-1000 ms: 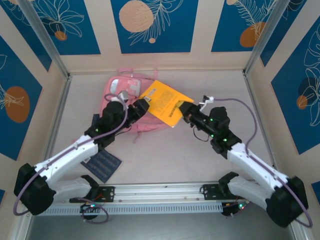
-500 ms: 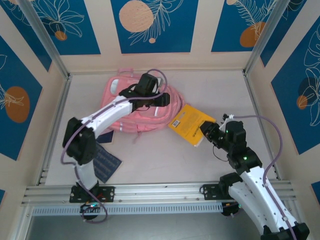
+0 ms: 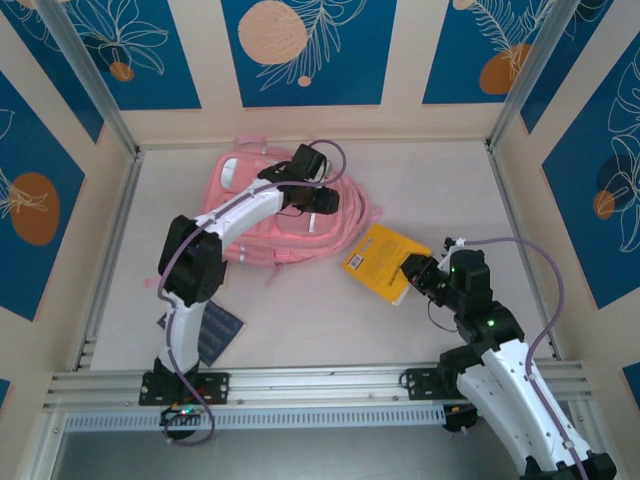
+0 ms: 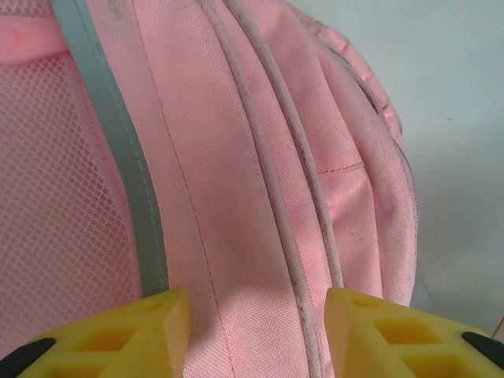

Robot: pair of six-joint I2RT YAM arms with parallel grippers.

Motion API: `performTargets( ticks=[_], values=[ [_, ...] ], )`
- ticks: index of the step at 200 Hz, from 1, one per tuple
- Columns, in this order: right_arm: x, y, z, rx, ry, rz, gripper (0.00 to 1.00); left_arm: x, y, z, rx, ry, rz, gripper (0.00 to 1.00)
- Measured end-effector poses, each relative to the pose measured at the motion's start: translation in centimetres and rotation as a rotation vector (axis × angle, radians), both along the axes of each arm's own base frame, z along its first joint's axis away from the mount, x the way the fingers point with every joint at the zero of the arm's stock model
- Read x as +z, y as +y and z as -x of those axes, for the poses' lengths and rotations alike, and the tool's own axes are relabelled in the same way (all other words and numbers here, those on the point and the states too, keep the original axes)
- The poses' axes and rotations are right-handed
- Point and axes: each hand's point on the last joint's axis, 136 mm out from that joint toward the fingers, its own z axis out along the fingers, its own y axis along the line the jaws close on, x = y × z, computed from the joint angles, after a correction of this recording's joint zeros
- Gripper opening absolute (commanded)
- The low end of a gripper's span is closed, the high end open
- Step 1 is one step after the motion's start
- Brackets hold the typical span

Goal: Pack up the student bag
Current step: Open the student bag at the center of the table.

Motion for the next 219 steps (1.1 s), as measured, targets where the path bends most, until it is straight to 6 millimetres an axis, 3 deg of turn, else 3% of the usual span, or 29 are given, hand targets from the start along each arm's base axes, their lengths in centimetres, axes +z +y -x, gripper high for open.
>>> performTargets(
  ticks=[59, 94, 132, 159, 219],
  values=[
    [-0.2, 0.1, 0.0, 0.012, -0.009, 0.016, 0.00, -2.5, -0.2, -0.7, -0.008, 0.056, 0.001, 0.00],
    [-0.1, 0.2, 0.0, 0.049, -0.039, 0.066, 0.00, -1.7, -0.8, -0.6, -0.034, 0.062, 0.033, 0.00],
    [1.7, 0.3, -0.2, 0.089, -0.105, 0.130, 0.00, -1.0, -1.3, 0.0, -0.060, 0.078, 0.064, 0.00],
    [3.1, 0.3, -0.1, 0.111, -0.151, 0.165, 0.00, 1.2, -1.7, 1.1, -0.085, 0.076, 0.093, 0.00],
    [4.7, -1.3, -0.5, 0.055, -0.189, 0.267, 0.00, 10.0, -2.8, 4.2, -0.165, -0.020, 0.192, 0.00]
  ],
)
